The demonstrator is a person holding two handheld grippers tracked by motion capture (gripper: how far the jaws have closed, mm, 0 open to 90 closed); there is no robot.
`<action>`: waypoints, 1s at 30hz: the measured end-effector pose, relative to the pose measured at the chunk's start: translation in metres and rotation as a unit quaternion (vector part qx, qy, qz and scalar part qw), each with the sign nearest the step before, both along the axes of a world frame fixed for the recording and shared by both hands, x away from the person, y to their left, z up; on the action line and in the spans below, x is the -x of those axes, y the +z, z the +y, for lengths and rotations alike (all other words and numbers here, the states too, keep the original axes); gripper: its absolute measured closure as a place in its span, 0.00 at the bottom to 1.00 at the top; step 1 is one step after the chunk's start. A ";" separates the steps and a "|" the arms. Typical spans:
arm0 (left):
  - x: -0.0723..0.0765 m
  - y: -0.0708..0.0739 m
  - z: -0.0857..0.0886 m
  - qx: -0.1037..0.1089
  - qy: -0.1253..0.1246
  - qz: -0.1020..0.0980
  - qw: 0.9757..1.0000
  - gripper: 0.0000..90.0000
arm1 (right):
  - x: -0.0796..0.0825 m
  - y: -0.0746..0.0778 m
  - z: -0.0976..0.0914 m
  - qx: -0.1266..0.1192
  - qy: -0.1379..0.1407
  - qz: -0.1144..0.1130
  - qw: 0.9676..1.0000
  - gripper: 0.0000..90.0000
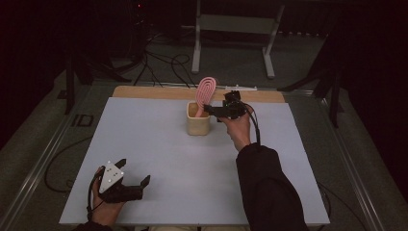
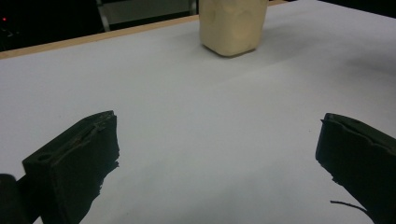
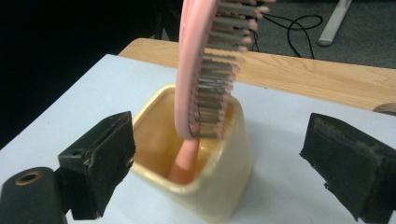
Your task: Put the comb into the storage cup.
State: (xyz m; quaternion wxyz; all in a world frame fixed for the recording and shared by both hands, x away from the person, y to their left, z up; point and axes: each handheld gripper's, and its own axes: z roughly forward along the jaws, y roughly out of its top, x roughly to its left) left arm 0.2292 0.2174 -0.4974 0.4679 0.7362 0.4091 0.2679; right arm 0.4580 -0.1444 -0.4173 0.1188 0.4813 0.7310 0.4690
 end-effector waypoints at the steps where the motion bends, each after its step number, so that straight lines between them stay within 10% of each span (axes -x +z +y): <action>1: 0.000 0.000 0.000 -0.001 0.000 0.000 1.000 0.00 | 0.005 0.000 -0.004 -0.002 0.003 -0.003 1.000 0.10; 18: 0.000 0.000 -0.001 -0.003 0.004 0.001 1.000 0.00 | 0.041 -0.002 -0.029 0.030 0.017 -0.031 0.999 0.10; 30: -0.001 0.000 -0.002 -0.002 0.005 0.001 1.000 0.00 | 0.076 -0.012 -0.052 0.009 0.010 -0.041 0.999 0.10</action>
